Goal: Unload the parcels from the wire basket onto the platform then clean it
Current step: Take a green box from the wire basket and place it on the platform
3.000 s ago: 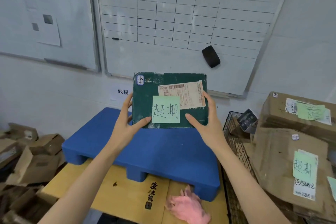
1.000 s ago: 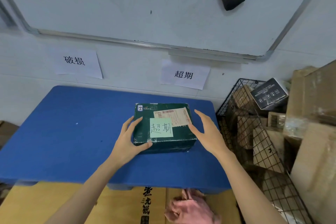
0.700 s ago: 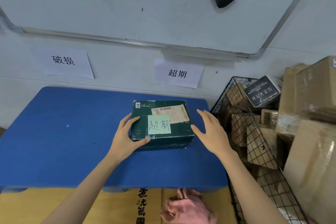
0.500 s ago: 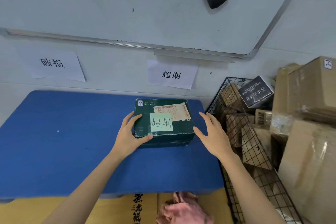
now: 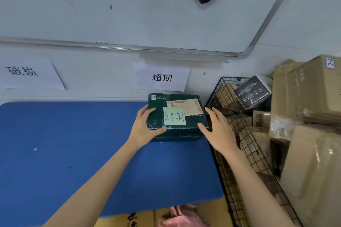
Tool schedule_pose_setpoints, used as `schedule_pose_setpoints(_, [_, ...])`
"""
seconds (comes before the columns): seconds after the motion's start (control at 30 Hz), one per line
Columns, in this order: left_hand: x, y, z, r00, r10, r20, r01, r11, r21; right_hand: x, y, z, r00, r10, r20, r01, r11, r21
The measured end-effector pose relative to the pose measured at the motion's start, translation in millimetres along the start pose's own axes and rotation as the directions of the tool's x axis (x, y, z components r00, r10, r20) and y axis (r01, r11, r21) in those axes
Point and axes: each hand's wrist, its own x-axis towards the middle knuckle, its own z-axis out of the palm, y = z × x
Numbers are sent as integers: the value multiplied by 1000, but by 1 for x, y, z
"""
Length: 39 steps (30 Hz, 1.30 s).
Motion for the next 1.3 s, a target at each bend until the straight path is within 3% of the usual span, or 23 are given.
schedule_pose_setpoints(0.8, [44,21,33,999,-4,37,2,999,37,24,11,-2,998,54,-13,-55,996,-65])
schedule_pose_setpoints(0.97, [33,23,16,998,36,45,-47,957,287,21,6,-5,999,36,19,-33,991,-126])
schedule_pose_setpoints(1.1, [21,33,-2,993,105,53,-116,794,596,15,0,-5,999,7,49,4,978,-210])
schedule_pose_setpoints(1.3, [5,50,-14,971,235,45,-185,618,765,-1,-16,-13,999,-38,37,47,965,-258])
